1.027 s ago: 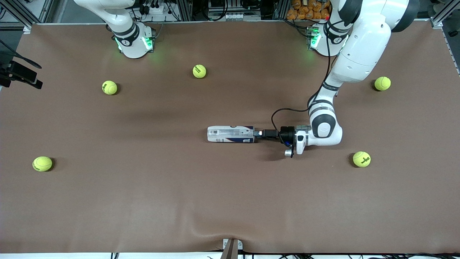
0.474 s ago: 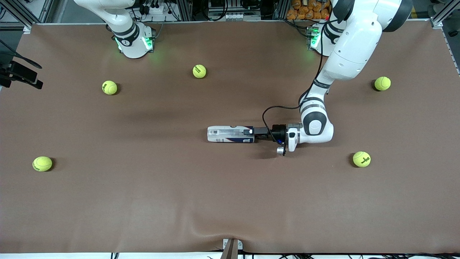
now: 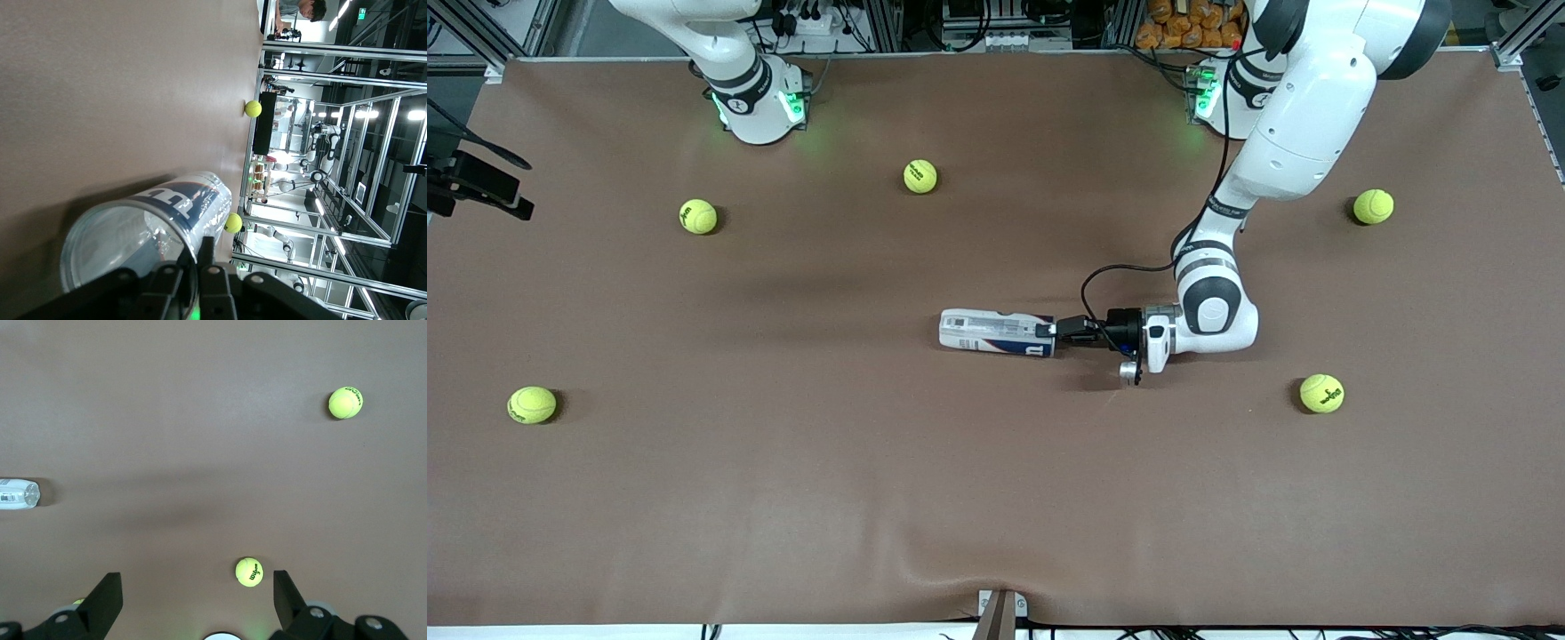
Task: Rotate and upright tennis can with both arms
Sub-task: 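Lift the can's end with the left gripper, tilting it upward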
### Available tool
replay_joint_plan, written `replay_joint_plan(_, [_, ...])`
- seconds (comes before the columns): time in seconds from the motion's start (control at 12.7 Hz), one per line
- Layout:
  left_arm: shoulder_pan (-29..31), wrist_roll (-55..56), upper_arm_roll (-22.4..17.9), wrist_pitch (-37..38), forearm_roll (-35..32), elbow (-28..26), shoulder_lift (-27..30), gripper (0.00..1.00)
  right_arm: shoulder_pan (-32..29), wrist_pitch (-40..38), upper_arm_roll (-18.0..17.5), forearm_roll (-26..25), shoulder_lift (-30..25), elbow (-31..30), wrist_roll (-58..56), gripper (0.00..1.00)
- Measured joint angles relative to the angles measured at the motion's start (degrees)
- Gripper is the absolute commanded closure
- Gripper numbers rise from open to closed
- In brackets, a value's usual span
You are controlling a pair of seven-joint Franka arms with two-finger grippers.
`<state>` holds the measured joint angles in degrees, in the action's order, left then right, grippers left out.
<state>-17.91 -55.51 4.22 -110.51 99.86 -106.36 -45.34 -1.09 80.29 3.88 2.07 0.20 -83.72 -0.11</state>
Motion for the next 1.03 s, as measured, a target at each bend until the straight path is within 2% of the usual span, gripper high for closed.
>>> replay_joint_plan(0.32, [0.09,0.40,0.00,0.14,0.00,1.31,1.05,1.00,0.00,0.00,-0.03,0.02,0.02,-0.03,-0.02,0.00])
replay_joint_plan(0.55, [0.04,4.32,-0.07,0.02,-0.41,2.50,4.30,1.00,0.00,0.03,-0.08,0.03,0.02,-0.04,-0.04,0.00])
replay_joint_plan(0.71, [0.11,10.18,-0.26,-0.27,-4.63,3.70,6.94,1.00,0.00,0.05,-0.11,0.04,0.02,-0.05,-0.07,0.00])
replay_joint_plan(1.03, [0.20,27.25,-0.97,-4.04,-17.17,7.30,12.66,1.00,0.00,0.09,-0.14,0.05,0.02,-0.05,-0.14,0.00])
